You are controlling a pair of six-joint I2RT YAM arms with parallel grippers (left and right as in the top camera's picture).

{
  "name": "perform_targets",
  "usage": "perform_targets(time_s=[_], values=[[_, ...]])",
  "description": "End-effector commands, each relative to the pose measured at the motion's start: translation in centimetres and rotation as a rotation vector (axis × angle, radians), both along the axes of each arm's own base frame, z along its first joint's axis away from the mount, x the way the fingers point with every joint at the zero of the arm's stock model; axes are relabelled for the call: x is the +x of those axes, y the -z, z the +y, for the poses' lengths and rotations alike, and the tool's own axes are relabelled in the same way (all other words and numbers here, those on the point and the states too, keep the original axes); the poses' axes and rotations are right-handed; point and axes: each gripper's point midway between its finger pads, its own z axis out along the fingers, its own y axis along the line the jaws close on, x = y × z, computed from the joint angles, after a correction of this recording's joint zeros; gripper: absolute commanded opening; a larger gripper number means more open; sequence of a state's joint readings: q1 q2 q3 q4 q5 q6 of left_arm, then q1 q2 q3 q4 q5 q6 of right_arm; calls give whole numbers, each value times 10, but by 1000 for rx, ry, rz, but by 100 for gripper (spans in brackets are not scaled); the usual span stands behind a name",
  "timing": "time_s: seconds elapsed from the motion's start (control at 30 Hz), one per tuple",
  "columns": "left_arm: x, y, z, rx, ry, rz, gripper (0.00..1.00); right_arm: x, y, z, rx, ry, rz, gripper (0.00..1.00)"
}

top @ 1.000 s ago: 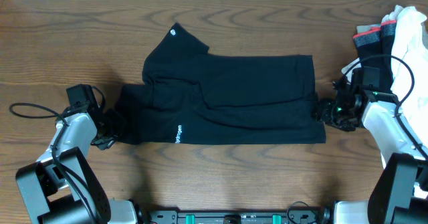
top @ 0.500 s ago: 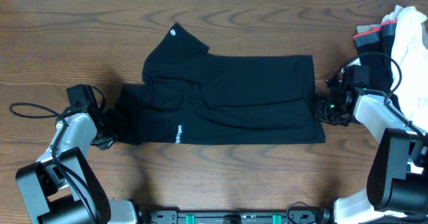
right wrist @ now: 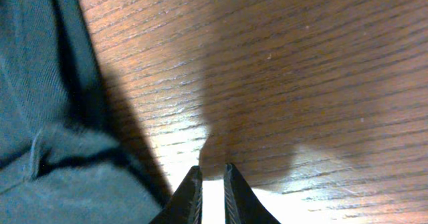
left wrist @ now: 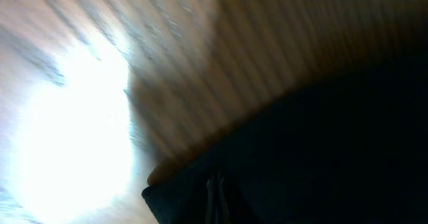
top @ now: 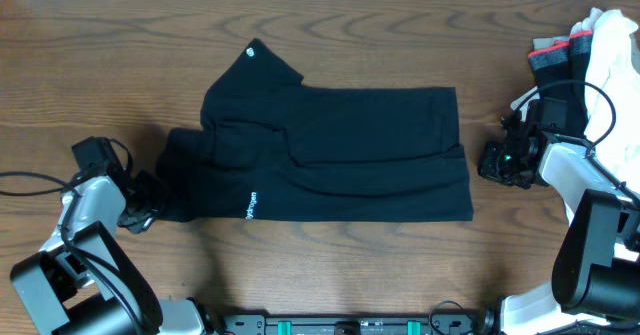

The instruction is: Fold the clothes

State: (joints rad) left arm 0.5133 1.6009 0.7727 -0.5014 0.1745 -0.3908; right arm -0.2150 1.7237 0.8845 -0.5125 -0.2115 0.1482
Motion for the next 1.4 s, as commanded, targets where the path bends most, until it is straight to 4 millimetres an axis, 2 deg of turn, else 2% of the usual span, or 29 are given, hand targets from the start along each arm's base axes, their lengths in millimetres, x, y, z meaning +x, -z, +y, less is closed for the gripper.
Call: perform_targets(time_s=[0.0, 0.07, 0.17, 0.3, 0.5, 0.6, 0.67, 0.7, 0.9, 1.03, 1.13, 1.3, 1.37], values=[[-20, 15, 7, 24, 18, 93, 6, -10, 14, -1, 4, 3, 49, 14], [-11, 12, 2, -6, 42, 56, 6, -9, 13, 3, 28, -2, 44, 16], [-5, 6, -2, -31, 51, 31, 8, -7, 7, 15, 100, -15, 31, 32], [-6, -4, -2, -27, 55, 24, 9, -3, -21, 34, 210, -44, -16, 41], [0, -34, -10, -32, 100, -58, 11, -1, -68, 39, 211, -64, -138, 52], [3, -61, -17, -48, 116, -119, 16, 6, -99, 50, 263, -101, -248, 52], [7, -82, -25, -56, 165, -172, 17, 8, -121, 63, 323, -141, -318, 49], [8, -94, -29, -53, 195, -200, 22, 7, -130, 68, 338, -158, -343, 48], [20, -166, -62, 4, 435, -339, 31, 5, -156, 80, 345, -159, -388, 49], [43, -206, -92, 43, 578, -420, 36, 10, -166, 96, 343, -205, -405, 51], [67, -219, -107, 89, 660, -431, 40, 19, -172, 101, 300, -229, -417, 51], [111, -208, -129, 89, 796, -387, 41, 42, -180, 108, 293, -252, -408, 54], [136, -202, -133, 80, 823, -373, 43, 55, -180, 107, 297, -248, -384, 53]])
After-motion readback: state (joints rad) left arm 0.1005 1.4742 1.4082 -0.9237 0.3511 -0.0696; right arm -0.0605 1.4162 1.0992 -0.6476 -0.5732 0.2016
